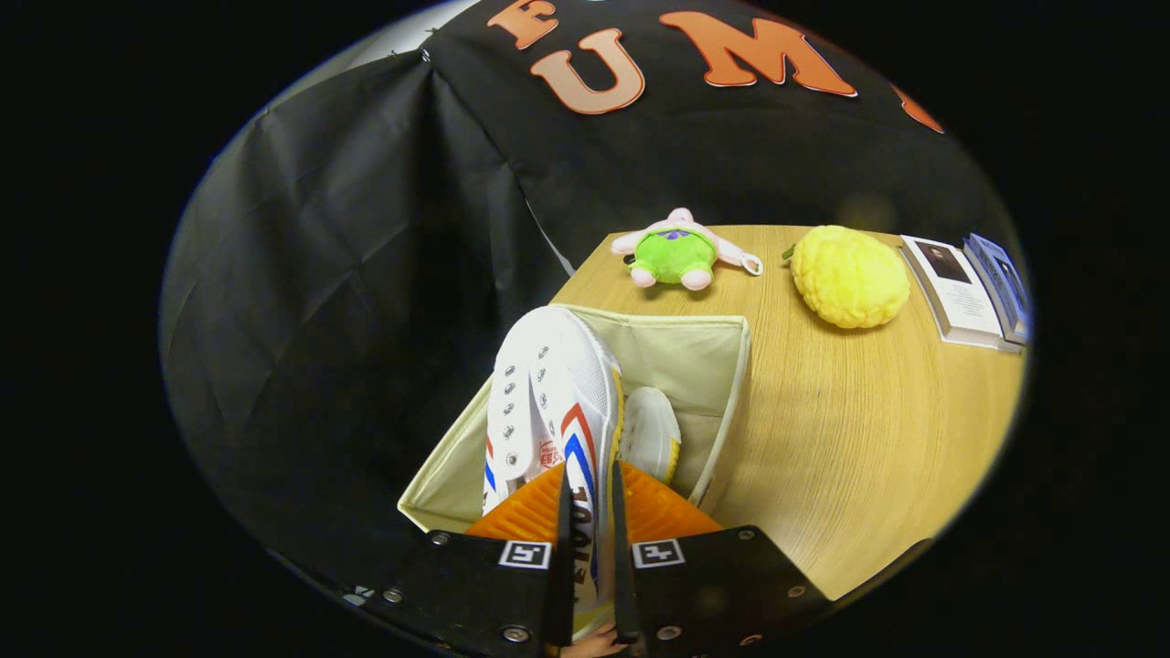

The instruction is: Open the storage box then place both shoes into the box .Put the left shoe in first, then the right shoe, with the right side of both shoes facing outward in a uniform manner.

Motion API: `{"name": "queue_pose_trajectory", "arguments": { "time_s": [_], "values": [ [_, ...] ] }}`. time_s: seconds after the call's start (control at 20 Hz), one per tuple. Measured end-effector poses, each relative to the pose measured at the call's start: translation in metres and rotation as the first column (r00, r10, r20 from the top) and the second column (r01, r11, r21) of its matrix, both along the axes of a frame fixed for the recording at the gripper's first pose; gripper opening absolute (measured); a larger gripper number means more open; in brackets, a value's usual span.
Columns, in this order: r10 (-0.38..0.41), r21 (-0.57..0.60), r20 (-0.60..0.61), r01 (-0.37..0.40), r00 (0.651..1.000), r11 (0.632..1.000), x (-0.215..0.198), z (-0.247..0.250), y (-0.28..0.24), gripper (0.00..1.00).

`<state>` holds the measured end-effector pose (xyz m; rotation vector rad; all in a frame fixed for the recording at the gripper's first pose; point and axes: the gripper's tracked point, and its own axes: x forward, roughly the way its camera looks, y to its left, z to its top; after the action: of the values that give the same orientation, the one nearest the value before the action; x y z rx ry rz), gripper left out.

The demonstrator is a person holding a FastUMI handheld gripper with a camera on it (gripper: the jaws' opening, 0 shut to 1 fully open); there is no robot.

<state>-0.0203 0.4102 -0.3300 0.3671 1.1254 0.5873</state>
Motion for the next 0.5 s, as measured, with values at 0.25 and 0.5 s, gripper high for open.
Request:
{"name": "queue_pose_trajectory", "arguments": {
  "time_s": [0.25, 0.5],
  "values": [
    [-0.017, 0.097, 0.107, 0.007, 0.994, 0.995, 0.009, 0.041, -0.005, 0.72],
    [-0.100, 0.105, 0.216, 0.079, 0.971, 0.991, 0.018, 0.072, -0.053, 0.90]
  ]
}}
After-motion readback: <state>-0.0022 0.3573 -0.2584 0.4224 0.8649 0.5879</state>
